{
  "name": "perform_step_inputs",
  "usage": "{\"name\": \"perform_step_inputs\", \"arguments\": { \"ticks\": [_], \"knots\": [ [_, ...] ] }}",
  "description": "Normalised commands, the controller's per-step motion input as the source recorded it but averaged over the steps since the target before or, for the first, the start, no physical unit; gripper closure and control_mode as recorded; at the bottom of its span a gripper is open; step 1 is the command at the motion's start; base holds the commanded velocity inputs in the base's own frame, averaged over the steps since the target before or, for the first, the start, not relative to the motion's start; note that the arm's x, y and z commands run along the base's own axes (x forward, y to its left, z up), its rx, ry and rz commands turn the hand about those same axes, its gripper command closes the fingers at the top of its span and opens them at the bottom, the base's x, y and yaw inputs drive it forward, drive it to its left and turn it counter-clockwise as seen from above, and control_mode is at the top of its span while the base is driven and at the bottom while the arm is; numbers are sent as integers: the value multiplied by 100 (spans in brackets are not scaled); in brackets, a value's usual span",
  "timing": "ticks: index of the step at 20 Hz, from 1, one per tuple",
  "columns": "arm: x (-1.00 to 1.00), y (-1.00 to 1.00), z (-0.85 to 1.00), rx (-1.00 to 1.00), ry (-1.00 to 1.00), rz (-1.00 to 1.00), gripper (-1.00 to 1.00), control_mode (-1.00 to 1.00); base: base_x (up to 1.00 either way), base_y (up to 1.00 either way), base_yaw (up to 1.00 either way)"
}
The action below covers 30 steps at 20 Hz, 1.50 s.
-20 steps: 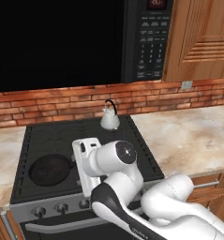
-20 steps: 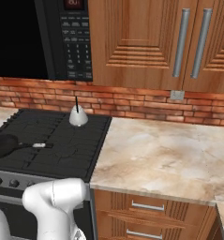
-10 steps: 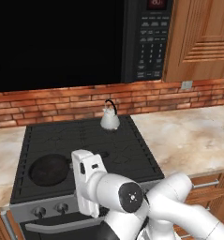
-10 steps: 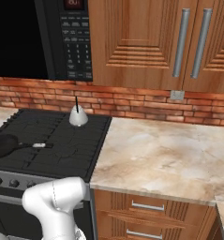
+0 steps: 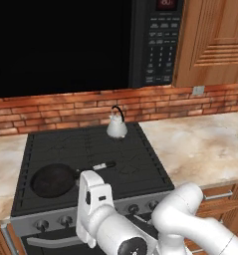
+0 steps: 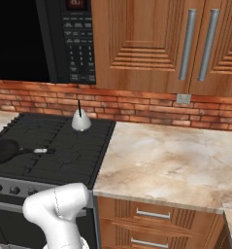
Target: Pick the pan from the cabinet and place it on the stove. Then turn on the stove burner for the pan.
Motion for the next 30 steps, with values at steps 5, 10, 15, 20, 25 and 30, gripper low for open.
{"name": "perform_step_inputs", "arguments": {
  "ticks": [5, 10, 15, 20, 25, 30],
  "knots": [
    [0, 27, -8, -12, -2, -11, -100, -100, 0, 0, 0],
    [0, 19, 0, -34, -2, -3, -100, -100, 0, 0, 0],
    [0, 6, -2, -41, 0, -2, -100, -100, 0, 0, 0],
    [0, 19, -38, -41, 0, 0, -100, -100, 0, 0, 0],
    [-27, 11, -47, -29, -11, 2, -100, -100, 0, 0, 0],
    [-30, 1, -24, -20, -17, 5, -100, -100, 0, 0, 0]
  ]
}}
